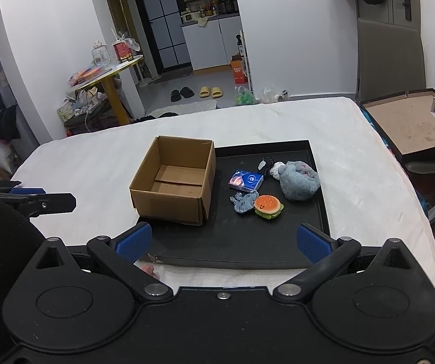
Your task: Organize soft objects
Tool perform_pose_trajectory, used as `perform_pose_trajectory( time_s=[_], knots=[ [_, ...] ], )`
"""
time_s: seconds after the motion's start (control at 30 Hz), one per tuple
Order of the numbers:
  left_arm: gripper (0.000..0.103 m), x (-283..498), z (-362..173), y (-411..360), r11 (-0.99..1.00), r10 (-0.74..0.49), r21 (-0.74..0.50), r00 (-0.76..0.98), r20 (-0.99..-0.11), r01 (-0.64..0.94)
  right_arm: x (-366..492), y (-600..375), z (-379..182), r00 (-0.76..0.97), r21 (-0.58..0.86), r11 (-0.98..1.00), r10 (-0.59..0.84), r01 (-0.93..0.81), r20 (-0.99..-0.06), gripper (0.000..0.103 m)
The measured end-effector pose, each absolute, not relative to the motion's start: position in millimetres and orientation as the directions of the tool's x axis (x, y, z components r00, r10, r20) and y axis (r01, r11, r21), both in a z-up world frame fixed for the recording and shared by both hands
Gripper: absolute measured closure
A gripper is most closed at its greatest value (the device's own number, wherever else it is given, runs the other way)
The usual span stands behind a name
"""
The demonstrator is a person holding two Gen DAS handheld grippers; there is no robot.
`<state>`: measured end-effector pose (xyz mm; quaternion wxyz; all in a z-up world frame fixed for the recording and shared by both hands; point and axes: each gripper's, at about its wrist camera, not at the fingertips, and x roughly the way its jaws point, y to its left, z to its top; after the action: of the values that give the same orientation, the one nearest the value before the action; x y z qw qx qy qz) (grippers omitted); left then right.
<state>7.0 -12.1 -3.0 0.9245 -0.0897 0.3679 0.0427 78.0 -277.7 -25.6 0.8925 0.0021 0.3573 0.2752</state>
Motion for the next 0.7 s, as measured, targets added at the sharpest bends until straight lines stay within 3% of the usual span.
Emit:
perform_pose_trajectory(
  time_s=[0.7],
  knots=[
    [0.001, 8.8, -2.2, -17.5, 0.98, 0.016, -0.132, 0.727, -0.686, -0.146, 82.2, -278.4, -28.9, 0.59, 0.203, 0.854, 0.483, -0.478, -0.647, 0.0]
  ],
)
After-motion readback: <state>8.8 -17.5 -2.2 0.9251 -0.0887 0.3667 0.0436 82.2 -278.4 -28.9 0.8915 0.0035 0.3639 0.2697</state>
